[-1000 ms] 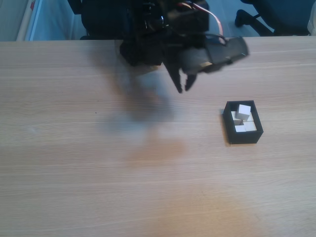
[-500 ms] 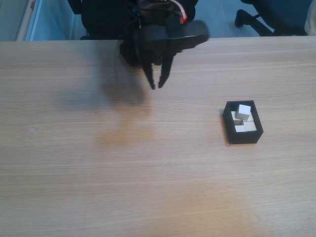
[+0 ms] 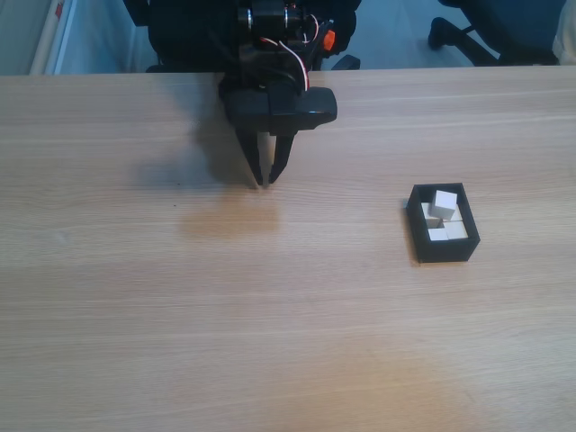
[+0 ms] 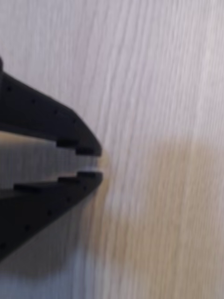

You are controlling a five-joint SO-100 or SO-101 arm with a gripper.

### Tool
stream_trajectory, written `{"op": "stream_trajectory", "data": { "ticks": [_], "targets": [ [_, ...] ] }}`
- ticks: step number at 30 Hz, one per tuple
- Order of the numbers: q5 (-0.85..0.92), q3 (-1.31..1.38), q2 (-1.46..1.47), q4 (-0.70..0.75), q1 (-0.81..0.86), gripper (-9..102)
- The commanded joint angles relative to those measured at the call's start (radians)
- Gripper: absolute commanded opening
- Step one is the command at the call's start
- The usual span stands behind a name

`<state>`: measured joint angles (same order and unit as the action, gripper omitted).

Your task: Pick blocks and place them in the box.

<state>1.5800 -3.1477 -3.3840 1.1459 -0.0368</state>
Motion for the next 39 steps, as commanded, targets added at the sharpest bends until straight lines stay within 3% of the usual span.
{"op": "stream_trajectory", "data": {
  "ticks": [1,11,39],
  "targets": [
    [-0.005,-0.063,-0.026,0.014,-0.017,0],
    [-0.107,-0.063,-0.026,0.255,-0.049,0],
    [-0.107,-0.063,-0.026,0.279,-0.017,0]
  ]
}}
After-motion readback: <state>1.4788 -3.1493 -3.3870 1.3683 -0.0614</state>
